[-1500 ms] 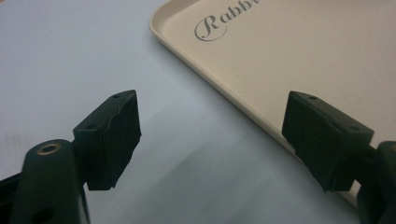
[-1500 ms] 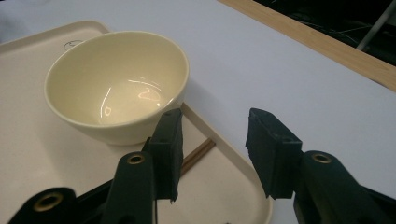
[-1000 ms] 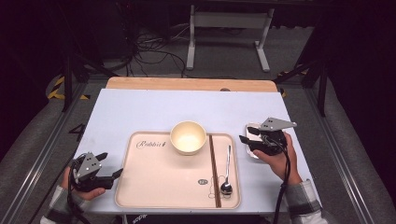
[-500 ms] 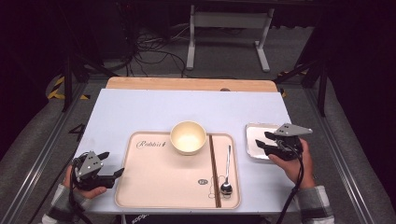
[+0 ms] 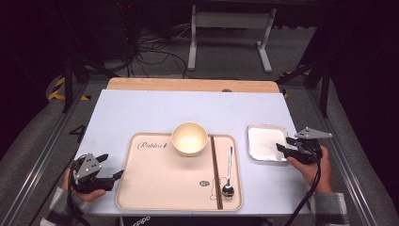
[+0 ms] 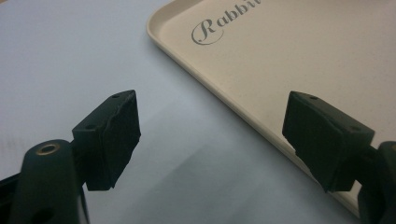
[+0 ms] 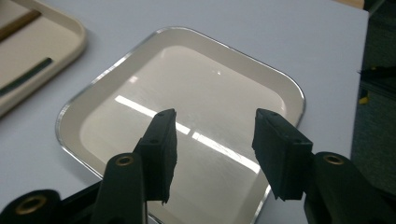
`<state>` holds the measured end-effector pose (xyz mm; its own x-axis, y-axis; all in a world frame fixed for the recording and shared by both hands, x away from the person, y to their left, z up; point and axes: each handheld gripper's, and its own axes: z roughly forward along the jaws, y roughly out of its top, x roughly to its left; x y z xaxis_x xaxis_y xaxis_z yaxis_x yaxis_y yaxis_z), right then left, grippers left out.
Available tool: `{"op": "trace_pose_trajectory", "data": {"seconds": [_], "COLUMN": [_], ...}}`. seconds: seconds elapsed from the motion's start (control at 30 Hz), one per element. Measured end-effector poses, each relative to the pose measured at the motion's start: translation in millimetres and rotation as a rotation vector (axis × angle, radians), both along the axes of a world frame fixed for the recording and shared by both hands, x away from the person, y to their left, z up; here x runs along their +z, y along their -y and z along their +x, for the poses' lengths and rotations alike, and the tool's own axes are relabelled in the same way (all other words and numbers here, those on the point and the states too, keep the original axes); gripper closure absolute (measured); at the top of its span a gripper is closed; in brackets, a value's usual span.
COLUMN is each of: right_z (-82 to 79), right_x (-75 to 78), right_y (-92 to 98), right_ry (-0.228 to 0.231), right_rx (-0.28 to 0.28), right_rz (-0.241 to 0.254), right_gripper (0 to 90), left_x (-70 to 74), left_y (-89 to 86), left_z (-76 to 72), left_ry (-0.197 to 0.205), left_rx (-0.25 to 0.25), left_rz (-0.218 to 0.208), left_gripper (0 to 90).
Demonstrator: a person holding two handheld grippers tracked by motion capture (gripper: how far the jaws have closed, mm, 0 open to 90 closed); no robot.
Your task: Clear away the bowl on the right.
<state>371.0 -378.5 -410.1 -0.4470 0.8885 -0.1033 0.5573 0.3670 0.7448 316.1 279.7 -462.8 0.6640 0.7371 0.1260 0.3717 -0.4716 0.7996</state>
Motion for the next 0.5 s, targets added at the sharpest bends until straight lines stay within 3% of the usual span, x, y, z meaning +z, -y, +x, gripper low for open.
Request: {"op": "trace_pose_trajectory", "data": {"seconds": [0.5], "right_z": [4.4], "right_x": [-18.4], "right_y": [36.2], "right_ry": [-0.078], "right_rx": [-0.082], "right_rz": [0.108], "right_gripper": [54.8], "left_x": [0.2], "left_y": [-1.8], "left_z": [-2.6], "left_ry": [-0.002], "left_rx": [0.006], "left_rz": [0.001], "left_gripper": [19.9]}}
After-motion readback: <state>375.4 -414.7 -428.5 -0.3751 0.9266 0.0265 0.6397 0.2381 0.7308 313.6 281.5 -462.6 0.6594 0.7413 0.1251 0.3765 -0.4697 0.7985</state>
